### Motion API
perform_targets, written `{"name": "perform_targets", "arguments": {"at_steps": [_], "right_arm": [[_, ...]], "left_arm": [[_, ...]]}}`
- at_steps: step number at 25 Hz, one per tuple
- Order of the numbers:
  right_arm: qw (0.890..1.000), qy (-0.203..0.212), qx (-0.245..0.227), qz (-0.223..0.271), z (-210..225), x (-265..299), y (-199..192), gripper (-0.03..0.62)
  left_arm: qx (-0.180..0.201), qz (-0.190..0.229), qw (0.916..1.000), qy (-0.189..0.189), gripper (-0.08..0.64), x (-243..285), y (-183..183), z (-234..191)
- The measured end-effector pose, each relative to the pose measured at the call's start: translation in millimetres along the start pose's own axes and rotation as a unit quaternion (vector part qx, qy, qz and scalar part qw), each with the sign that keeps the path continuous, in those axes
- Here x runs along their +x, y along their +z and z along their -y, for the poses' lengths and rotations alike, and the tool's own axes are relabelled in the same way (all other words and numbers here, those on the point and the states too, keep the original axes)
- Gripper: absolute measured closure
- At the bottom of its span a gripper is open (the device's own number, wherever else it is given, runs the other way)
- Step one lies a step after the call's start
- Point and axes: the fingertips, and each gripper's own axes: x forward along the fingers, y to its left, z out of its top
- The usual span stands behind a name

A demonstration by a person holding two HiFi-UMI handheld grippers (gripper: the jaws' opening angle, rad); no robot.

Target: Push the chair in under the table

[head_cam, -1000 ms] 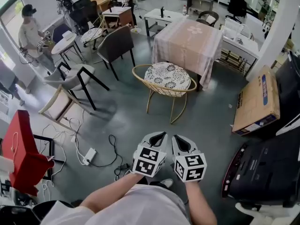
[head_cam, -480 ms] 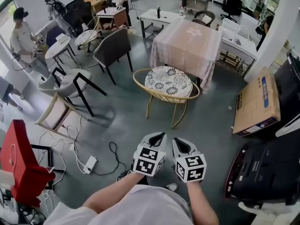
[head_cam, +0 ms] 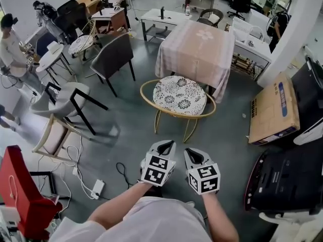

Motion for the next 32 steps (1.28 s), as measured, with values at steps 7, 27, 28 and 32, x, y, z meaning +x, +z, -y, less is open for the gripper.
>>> {"name": "perform_targets", "arguments": {"at_steps": [7, 27, 28, 32], "right_arm": [[0.999, -0.027, -0.012, -0.012, -7.0, 52.9, 21.3, 0.586], [0.991, -0.077, -0.077, -0.072, 14.5, 122.8, 34.5, 0.584], [0.991, -0.076, -0.080, -0.072, 16.3, 124.9, 33.0, 0.584], [0.990, -0.073, -0.094, -0.070, 27.1, 137.3, 31.4, 0.581]], "left_arm": [[0.037, -0.016, 0.9988, -0.027, 0.555, 12.2, 1.8, -55.6], [0.252, -0.035, 0.9647, -0.067, 0.551, 61.2, 5.6, -155.0], [0.260, -0.039, 0.9622, -0.069, 0.549, 63.9, 3.7, -155.6], [0.284, -0.060, 0.9541, -0.076, 0.531, 78.0, -4.2, -160.2]]}}
